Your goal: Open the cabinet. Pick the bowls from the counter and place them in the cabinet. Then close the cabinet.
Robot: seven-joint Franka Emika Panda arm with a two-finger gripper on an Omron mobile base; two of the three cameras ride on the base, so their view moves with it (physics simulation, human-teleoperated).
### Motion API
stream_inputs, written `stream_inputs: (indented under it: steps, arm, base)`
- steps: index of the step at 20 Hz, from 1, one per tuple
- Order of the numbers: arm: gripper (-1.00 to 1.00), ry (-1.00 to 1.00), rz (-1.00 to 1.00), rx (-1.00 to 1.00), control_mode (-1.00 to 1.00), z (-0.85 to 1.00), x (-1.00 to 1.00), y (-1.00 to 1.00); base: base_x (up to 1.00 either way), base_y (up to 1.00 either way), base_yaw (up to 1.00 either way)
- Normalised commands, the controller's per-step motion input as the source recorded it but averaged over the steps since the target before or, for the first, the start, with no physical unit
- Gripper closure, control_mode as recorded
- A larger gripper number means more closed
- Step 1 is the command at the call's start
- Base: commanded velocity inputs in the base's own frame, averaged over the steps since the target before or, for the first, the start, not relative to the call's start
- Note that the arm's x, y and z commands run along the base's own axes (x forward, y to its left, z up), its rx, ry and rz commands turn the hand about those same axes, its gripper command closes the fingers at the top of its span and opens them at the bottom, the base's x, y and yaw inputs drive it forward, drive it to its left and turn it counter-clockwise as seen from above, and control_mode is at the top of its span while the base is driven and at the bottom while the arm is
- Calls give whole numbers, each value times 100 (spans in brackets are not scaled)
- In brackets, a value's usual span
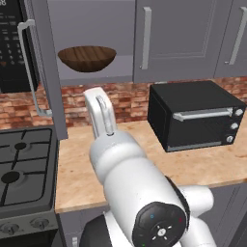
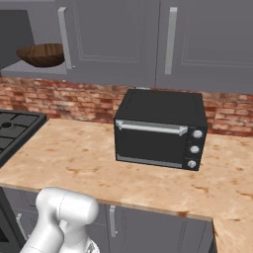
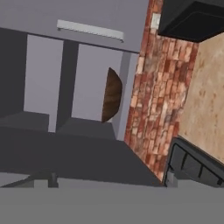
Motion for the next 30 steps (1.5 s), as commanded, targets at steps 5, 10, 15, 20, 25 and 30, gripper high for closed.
stream_inputs:
  steps: [5,10,15,20,25,30]
  arm:
    - [-100,-5,-1,-1,-100,-15,0,30]
    - [-100,-3,-1,-1,-100,-14,0,35]
    - [-100,0,-1,0,-100,-13,0,36]
    - [-100,0,-1,0,-100,-12,2,37]
    - [-100,0,-2,0,-100,-4,8,36]
    - [-100,0,-3,0,-100,0,10,35]
  base:
    - [0,0,0]
    - [0,0,0]
    - [0,0,0]
    - [0,0,0]
    - [0,0,0]
    - [0,0,0]
